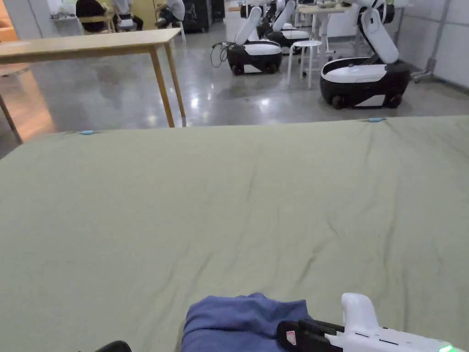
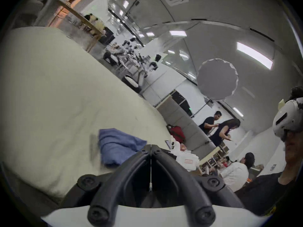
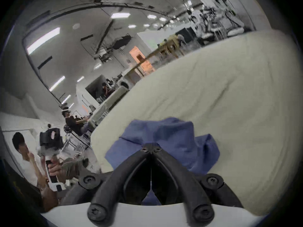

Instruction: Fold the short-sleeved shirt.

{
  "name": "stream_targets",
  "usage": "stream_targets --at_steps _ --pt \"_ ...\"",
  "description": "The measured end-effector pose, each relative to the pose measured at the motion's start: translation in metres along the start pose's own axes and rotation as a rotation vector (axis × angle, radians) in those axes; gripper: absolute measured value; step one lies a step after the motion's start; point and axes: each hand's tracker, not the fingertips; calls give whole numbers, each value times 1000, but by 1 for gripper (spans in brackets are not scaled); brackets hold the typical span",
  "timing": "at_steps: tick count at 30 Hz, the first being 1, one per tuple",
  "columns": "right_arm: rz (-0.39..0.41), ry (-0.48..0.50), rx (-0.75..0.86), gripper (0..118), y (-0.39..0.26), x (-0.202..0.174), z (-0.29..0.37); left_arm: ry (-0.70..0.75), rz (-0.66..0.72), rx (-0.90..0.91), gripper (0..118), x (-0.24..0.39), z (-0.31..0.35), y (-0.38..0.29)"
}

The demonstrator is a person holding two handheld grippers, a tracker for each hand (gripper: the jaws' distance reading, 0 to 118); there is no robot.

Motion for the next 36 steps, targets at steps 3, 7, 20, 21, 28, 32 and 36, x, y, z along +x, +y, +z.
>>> stream_targets --at_steps 3,7,20,21,28,32,36 --pt "-44 30 19 0 -3 7 -5 20 15 -12 0 -10 0 -6" --pt "-52 -18 -2 0 -2 11 -7 6 35 -39 8 -19 -9 -9" --pt "-37 -55 -15 0 -2 1 -6 3 120 -259 118 -90 -144 -1" --pt "-38 -57 -14 0 -2 1 -6 -32 165 -296 118 -96 -156 -7" --pt "-41 -60 -23 0 -1 0 -6 -84 170 -322 116 -91 -193 -19" --pt "-36 -67 -26 0 0 -1 -7 -12 82 -353 84 -89 -197 -23" --pt "-52 -55 -25 0 -1 2 -8 -23 127 -339 48 -98 -189 -25"
